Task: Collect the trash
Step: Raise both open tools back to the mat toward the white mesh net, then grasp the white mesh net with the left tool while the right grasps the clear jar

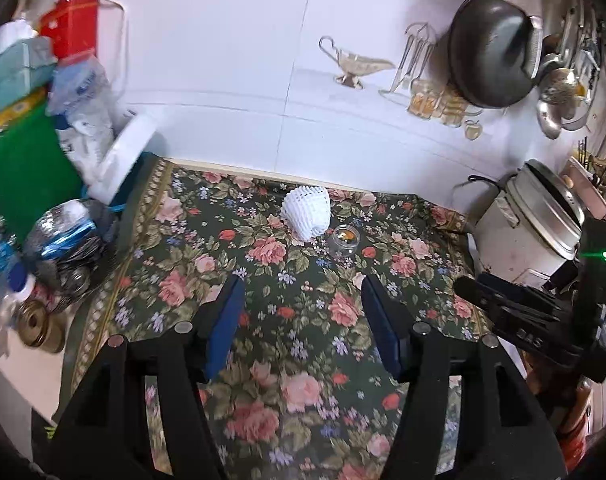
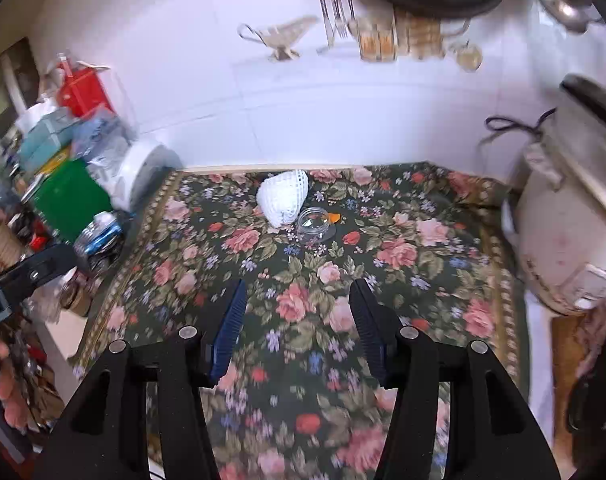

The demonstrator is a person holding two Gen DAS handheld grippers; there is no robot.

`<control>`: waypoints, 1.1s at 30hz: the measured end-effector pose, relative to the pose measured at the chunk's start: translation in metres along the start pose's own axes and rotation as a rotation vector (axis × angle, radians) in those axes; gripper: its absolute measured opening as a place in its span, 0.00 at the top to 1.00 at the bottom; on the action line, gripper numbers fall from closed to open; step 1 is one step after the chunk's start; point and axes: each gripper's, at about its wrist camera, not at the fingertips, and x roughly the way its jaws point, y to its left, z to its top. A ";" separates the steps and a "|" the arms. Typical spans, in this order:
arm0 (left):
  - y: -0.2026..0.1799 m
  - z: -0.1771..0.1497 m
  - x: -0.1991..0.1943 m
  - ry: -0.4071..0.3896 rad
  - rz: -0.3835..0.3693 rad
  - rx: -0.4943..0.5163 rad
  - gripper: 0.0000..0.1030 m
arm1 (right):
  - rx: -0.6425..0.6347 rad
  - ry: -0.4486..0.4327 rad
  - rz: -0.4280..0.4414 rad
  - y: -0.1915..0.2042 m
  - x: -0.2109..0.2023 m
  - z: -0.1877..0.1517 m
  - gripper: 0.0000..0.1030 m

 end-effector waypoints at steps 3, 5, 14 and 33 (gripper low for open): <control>0.017 0.014 0.032 0.030 -0.024 0.015 0.40 | 0.055 0.027 0.007 -0.005 0.034 0.014 0.52; 0.029 0.024 0.053 0.058 -0.028 0.016 0.40 | 0.088 0.043 -0.007 -0.007 0.057 0.023 0.52; 0.070 0.048 0.133 0.151 -0.026 0.030 0.40 | 0.153 0.150 -0.078 -0.012 0.171 0.058 0.52; 0.040 0.066 0.244 0.261 -0.113 0.035 0.40 | 0.113 0.192 -0.151 -0.023 0.233 0.061 0.55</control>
